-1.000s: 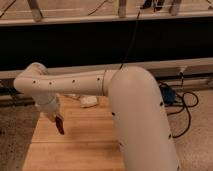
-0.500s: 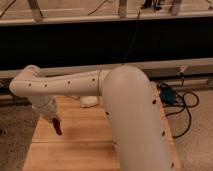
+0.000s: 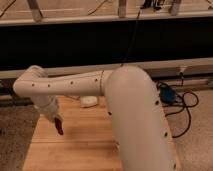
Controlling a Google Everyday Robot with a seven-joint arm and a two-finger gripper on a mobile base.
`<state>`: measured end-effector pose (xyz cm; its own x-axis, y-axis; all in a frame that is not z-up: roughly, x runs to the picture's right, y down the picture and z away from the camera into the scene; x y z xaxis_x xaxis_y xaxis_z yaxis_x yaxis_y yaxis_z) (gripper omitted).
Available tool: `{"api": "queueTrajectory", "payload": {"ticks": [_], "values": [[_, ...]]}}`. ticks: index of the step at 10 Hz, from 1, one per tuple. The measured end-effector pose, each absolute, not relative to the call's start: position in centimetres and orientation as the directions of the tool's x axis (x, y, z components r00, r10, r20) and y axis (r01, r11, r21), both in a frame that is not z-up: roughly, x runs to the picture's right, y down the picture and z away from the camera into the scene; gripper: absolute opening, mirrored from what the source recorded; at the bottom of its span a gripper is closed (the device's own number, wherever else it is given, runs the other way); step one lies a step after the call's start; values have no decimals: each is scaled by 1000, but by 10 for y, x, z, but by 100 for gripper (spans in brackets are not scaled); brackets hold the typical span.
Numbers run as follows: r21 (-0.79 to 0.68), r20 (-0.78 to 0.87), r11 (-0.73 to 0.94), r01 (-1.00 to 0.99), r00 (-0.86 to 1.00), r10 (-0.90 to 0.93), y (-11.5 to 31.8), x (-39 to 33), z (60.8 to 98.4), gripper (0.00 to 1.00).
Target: Place the pepper in the ceramic cup
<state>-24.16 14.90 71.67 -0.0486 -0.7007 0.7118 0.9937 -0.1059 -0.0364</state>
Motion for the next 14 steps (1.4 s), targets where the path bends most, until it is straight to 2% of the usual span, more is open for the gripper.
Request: {"api": "queueTrajectory", "payload": {"ticks": [6,14], "values": [[-76,718,-8,997,49,-694,131,-183,714,3],[-217,689,208,954,301,-659,118,7,685,3]]}}
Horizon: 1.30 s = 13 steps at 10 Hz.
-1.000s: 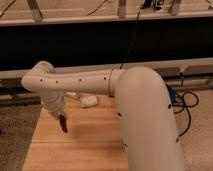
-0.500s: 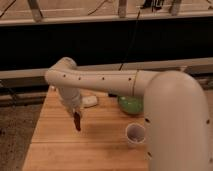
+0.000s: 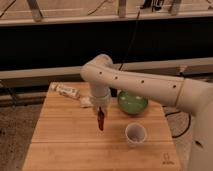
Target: Place the pepper in the ceramic cup
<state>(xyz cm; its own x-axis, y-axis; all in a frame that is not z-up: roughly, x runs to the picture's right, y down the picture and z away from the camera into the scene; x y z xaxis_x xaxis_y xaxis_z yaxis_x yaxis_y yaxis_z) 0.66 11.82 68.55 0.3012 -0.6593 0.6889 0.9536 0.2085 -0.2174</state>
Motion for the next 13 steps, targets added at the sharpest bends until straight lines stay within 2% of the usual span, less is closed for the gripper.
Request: {"api": "queueTrajectory", "payload": {"ticks": [5,13], "values": [[-247,637,289,925,380,-670,118,85,651,3],[-264,600,353,898,439,-669,151,143,641,3]]}}
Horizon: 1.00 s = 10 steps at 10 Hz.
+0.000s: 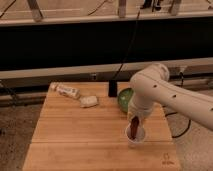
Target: Place the pepper in the ceramic cup
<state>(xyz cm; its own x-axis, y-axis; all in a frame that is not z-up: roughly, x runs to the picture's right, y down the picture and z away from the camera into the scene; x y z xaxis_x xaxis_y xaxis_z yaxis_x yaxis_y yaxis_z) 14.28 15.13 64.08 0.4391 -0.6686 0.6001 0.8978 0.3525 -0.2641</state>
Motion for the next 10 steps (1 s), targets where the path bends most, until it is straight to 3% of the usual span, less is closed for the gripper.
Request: {"api": "queueTrajectory", "payload": {"ticks": [1,3,8,10], "values": [[-261,599,353,898,438,-671,152,145,643,3],[-266,597,358,895,445,-668,155,155,650,14],[-283,610,354,891,452,-651,168,168,682,66],[-290,611,355,889,457,-646,173,171,689,79]]}}
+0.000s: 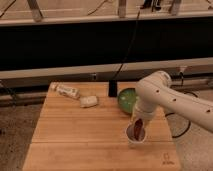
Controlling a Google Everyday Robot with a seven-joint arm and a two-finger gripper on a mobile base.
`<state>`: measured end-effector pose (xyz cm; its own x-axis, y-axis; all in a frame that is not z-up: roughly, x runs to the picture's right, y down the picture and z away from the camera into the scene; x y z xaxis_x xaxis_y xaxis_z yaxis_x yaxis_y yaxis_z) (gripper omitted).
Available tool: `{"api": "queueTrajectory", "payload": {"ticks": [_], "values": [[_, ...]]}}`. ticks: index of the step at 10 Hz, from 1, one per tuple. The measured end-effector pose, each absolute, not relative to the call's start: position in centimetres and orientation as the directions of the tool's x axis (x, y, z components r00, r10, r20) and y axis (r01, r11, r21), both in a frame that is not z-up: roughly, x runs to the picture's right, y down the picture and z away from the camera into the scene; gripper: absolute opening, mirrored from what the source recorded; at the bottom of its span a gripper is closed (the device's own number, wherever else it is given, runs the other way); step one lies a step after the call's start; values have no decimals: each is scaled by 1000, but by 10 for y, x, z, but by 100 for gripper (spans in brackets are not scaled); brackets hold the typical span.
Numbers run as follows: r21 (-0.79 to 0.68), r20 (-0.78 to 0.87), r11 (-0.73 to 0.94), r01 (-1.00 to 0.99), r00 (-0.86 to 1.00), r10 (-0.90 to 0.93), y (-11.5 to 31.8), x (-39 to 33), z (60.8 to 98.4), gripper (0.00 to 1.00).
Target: Place the pepper in the ceramic cup
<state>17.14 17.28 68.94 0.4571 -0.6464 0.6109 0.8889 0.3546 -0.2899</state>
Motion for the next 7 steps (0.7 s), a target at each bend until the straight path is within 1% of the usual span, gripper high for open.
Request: {"api": "queueTrajectory", "payload": {"ticks": [2,3,4,5,6,7], "values": [[-290,602,358,887,460,-652,174,173,691,80],[-289,598,359,888,460,-656,172,172,690,77],[-287,597,358,888,458,-659,171,171,688,70],[-286,594,357,889,457,-662,170,170,688,60],[-285,591,357,889,457,-665,169,170,687,57],[-284,588,358,889,457,-668,167,170,687,59]]}}
